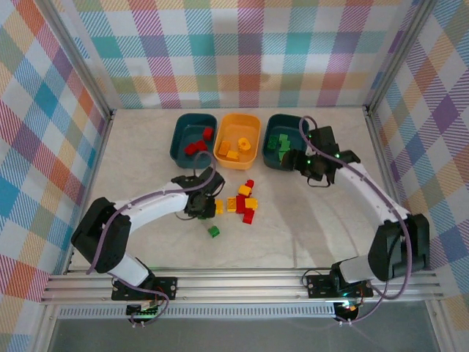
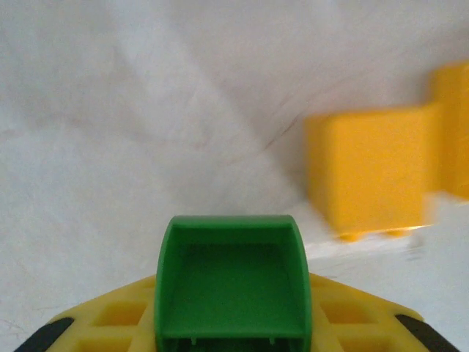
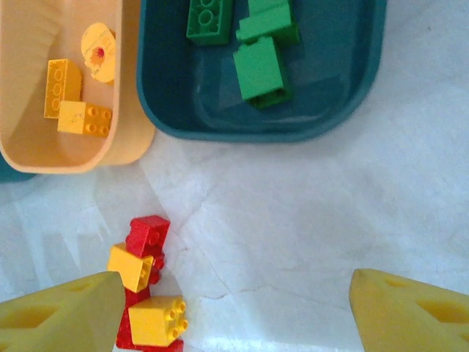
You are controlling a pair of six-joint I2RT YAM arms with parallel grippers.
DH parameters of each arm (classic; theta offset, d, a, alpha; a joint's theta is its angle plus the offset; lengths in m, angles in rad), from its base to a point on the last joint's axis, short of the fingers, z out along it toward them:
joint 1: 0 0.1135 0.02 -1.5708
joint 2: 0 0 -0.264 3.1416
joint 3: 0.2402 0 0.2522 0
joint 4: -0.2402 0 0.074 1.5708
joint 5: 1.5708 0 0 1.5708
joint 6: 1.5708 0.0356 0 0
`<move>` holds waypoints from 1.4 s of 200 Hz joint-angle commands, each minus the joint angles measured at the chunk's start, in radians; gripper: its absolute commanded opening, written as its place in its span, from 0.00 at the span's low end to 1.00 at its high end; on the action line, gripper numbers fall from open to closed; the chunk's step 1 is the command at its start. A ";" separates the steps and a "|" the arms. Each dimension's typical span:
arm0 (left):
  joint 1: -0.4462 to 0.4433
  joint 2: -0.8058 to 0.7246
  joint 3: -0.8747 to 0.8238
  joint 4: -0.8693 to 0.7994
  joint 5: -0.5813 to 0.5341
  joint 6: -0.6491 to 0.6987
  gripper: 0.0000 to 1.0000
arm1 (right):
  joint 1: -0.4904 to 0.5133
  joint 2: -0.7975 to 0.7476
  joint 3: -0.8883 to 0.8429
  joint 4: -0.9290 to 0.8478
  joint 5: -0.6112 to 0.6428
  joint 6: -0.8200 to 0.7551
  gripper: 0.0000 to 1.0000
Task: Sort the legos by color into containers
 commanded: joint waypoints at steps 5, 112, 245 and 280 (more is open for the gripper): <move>-0.010 0.020 0.217 -0.019 0.006 0.024 0.23 | -0.006 -0.102 -0.110 0.061 0.045 0.060 0.82; -0.016 0.692 1.079 0.025 0.380 0.135 0.24 | -0.171 -0.440 -0.320 -0.085 0.229 0.149 1.00; -0.009 1.089 1.599 -0.094 0.295 0.101 0.50 | -0.185 -0.488 -0.360 -0.043 0.019 0.125 1.00; -0.010 1.037 1.600 -0.095 0.314 0.098 0.62 | -0.185 -0.512 -0.344 -0.051 -0.017 0.110 1.00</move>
